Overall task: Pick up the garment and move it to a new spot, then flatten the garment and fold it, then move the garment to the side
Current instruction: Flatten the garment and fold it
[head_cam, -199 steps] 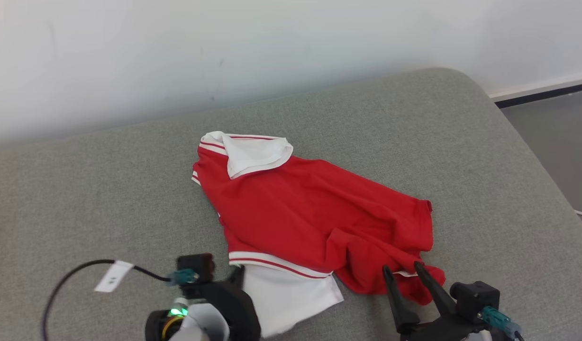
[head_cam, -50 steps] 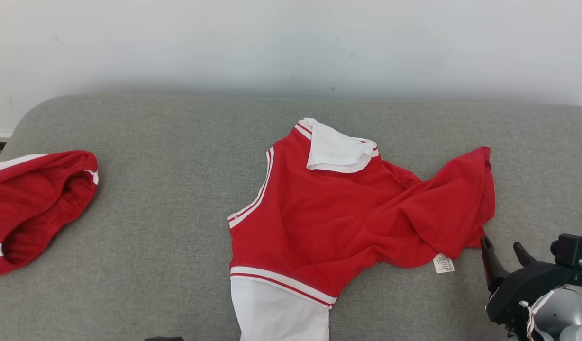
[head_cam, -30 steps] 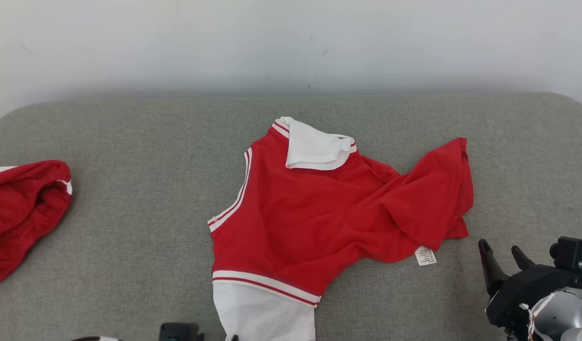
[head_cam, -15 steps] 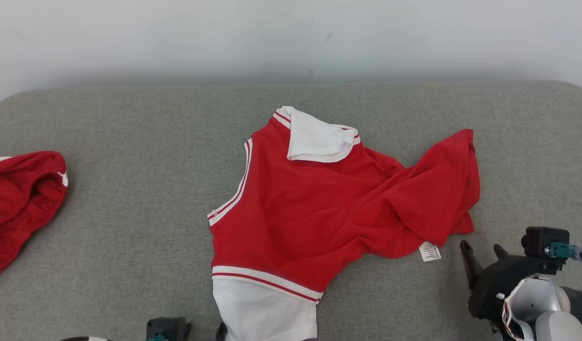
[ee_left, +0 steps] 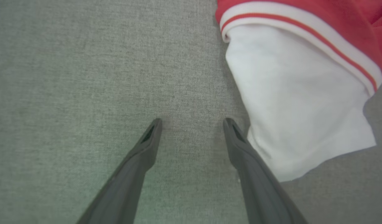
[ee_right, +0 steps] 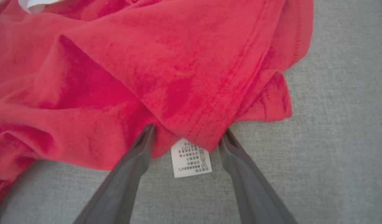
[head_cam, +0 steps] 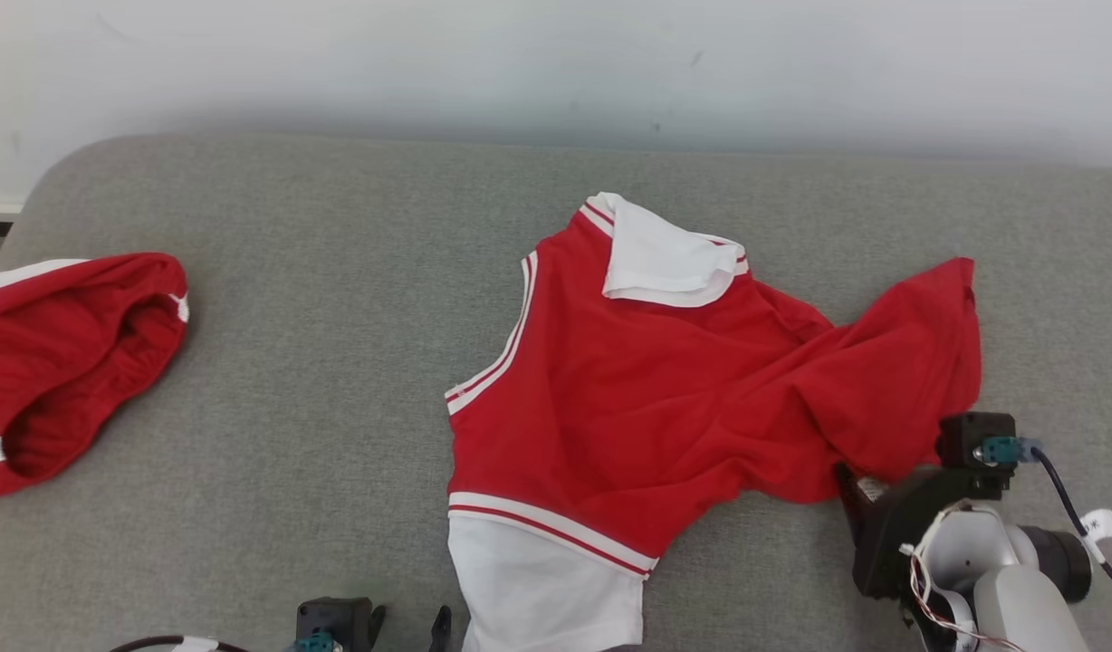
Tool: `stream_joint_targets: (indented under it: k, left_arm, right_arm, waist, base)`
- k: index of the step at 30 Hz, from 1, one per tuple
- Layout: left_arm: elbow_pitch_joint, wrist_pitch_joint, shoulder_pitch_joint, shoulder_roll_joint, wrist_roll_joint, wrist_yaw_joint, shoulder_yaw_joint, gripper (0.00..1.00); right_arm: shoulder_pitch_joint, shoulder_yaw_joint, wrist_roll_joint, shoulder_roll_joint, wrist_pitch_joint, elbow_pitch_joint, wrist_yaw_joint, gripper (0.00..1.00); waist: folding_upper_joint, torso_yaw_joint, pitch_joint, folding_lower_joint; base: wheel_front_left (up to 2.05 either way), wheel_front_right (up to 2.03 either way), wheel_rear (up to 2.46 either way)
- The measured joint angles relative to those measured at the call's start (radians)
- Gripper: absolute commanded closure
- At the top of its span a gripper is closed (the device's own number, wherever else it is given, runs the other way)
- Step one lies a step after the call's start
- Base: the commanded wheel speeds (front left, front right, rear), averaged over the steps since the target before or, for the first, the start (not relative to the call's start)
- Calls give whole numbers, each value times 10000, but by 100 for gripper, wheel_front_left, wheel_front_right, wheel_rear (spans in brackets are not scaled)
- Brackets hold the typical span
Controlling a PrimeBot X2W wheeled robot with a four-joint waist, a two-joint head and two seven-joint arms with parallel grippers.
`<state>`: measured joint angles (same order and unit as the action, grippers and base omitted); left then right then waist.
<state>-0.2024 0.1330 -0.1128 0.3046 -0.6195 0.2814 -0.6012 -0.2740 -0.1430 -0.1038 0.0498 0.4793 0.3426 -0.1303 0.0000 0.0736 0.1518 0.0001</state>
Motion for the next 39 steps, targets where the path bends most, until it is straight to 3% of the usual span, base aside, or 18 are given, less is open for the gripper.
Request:
stream_joint_targets:
  k: [1,2,3,4,11,17,24,30,39]
  left_arm:
    - [4,-17,0,0,-2,-2,0,0]
    - [17,-33,1,0,-21,0,2,0]
    - [31,-48,2,0,-38,0,6,0]
    - [52,-77,6,2,-46,0,8,0]
    - [174,-94,36,13,-73,52,25,0]
    - [194,-86,62,15,-140,88,10,0]
    - [228,-77,89,29,-163,88,-21,0]
    - [165,-38,44,-73,-173,27,-138,0]
    - [151,-90,108,-59,-337,2,-161,0]
  right_arm:
    - [66,-63,19,2,2,2,0,30]
    - [116,-121,40,2,0,15,0,63]
    - [134,-194,81,0,-17,13,0,89]
    - [133,-265,127,0,-81,-27,0,100]
    - [267,-1254,360,4,-548,-874,0,100]
    - [338,-1599,121,-4,-299,-2320,0,100]
    - [183,-1030,-207,255,414,-3453,0,100]
    - [-118,-813,-813,322,771,-4504,0,100]
    - [743,-1379,-1066,211,1653,-6730,0,100]
  waist:
    - [0,53,1,-1]
    - [0,102,2,0]
    - [0,141,0,0]
    - [0,171,-5,0]
    - [0,50,-68,0]
    - [0,-221,-169,0]
    - [1,-506,-232,0]
    - [0,-206,-298,0]
    - [0,537,-435,-1]
  base:
    - [0,0,0]
    - [0,0,0]
    - [0,0,0]
    - [0,0,0]
    - [0,0,0]
    - [0,0,0]
    - [0,0,0]
    - [0,0,0]
    - [0,0,0]
